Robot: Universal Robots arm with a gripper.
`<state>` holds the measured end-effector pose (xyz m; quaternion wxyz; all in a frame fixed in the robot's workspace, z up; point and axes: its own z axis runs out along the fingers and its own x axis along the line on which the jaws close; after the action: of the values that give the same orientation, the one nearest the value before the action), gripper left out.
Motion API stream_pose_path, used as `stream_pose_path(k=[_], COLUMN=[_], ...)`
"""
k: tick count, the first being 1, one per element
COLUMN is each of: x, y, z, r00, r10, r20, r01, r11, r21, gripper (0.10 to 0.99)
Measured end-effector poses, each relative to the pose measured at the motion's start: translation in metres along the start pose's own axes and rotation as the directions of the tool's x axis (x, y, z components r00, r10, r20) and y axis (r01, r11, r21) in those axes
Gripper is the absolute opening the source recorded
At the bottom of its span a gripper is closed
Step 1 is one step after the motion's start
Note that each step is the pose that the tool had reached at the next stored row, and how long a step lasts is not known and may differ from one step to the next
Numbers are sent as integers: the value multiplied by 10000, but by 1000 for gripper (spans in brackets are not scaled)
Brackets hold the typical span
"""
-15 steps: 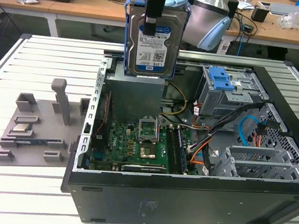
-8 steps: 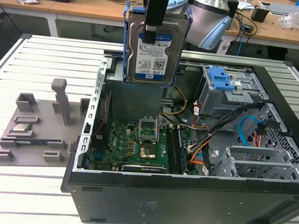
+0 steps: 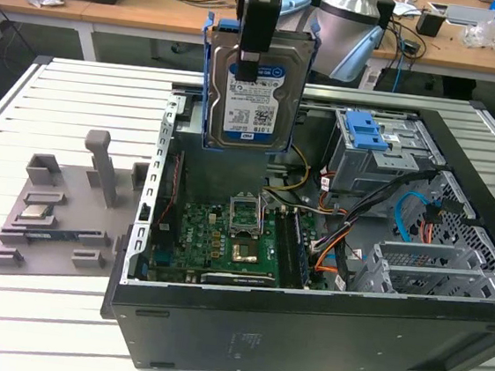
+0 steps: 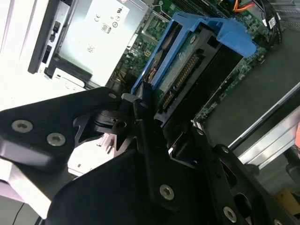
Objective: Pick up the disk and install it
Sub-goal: 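Pick up the disk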
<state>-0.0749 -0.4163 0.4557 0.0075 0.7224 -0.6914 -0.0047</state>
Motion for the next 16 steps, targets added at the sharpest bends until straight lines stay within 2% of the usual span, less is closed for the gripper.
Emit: stream_pose_path(k=[8,10,14,16], x=[191,285,374,401], y=[6,9,9,-37], z=[21,32,46,58], r00=[10000,10000,10000,10000], r10=[0,-1,0,0], r20=[0,0,-1,-1], r01=[0,1,0,0], r11=[10000,10000,10000,10000], r21=[0,0,0,-1], gripper=[365,365,365,365])
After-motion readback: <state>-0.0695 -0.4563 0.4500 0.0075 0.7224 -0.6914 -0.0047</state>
